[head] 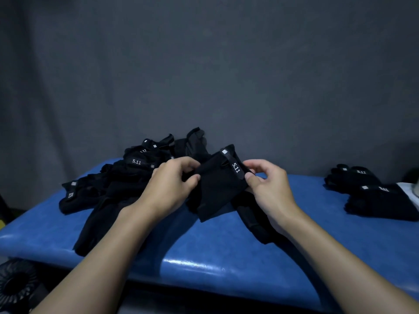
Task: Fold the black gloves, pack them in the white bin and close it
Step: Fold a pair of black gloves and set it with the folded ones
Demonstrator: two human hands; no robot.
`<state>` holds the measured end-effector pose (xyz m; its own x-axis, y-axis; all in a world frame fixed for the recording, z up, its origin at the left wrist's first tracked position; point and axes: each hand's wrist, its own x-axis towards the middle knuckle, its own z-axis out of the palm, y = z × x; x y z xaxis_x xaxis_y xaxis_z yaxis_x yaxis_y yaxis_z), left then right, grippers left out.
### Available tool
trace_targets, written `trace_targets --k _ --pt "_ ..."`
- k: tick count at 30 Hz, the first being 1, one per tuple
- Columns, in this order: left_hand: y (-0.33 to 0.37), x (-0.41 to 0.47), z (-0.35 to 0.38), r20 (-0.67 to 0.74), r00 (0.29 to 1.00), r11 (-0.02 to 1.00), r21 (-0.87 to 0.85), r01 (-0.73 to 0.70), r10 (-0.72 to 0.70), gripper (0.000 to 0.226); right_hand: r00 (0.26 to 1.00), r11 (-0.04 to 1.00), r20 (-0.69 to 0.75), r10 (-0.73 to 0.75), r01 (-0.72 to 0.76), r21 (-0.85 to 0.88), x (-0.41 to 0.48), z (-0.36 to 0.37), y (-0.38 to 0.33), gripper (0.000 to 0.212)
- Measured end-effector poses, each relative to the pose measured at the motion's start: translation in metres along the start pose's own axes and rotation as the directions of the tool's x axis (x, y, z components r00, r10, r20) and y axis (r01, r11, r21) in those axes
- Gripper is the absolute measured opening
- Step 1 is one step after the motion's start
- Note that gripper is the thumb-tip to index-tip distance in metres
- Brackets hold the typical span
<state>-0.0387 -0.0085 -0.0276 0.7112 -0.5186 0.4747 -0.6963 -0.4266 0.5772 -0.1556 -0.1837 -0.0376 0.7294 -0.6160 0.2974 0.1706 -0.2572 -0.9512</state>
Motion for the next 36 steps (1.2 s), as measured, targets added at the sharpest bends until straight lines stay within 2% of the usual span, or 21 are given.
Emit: trace_targets --k 4,7,13,16,20,25,29,32,36 --pt "0.014 0.0 0.002 -0.092 0.993 0.978 -0.186 -0.096 0.08 0.021 0.995 0.987 0.077 0.063 -0.073 0.145 -0.006 -0.014 -0.007 0.034" --pt "0.023 -0.002 0.005 -0.073 0.987 0.96 -0.234 -0.154 0.141 0.023 0.994 0.961 0.085 0.071 -0.091 0.262 -0.012 -0.024 -0.015 0.028" --pt "0.039 -0.004 0.012 -0.03 0.983 0.946 -0.267 -0.185 0.183 0.021 0.976 0.996 0.212 -0.042 0.023 0.088 -0.022 -0.039 -0.018 0.048" --pt "0.05 -0.005 0.017 -0.073 0.979 0.931 -0.303 -0.203 0.19 0.025 0.963 0.994 0.247 -0.104 0.11 -0.009 -0.026 -0.038 -0.017 0.04" --pt "0.064 -0.005 0.024 -0.118 0.981 0.886 -0.424 -0.189 0.153 0.034 0.971 0.978 0.148 -0.188 0.199 -0.062 -0.026 -0.038 -0.016 0.033" --pt "0.072 -0.004 0.031 -0.04 0.998 0.865 -0.497 -0.06 0.046 0.052 0.991 0.982 0.062 -0.115 0.104 0.155 -0.021 -0.057 -0.019 0.034" --pt "0.072 0.0 0.039 0.0 0.999 0.821 -0.57 0.028 -0.034 0.036 0.999 0.969 0.025 -0.038 0.031 0.244 -0.021 -0.072 -0.022 0.026" --pt "0.077 0.001 0.048 -0.042 0.996 0.792 -0.61 0.039 -0.081 0.03 0.999 0.999 0.0 -0.037 0.037 0.038 -0.019 -0.083 -0.018 0.023" --pt "0.083 0.002 0.06 -0.081 0.991 0.799 -0.6 0.034 -0.103 0.031 1.0 0.975 -0.014 -0.016 0.013 -0.221 -0.014 -0.093 -0.006 0.02"
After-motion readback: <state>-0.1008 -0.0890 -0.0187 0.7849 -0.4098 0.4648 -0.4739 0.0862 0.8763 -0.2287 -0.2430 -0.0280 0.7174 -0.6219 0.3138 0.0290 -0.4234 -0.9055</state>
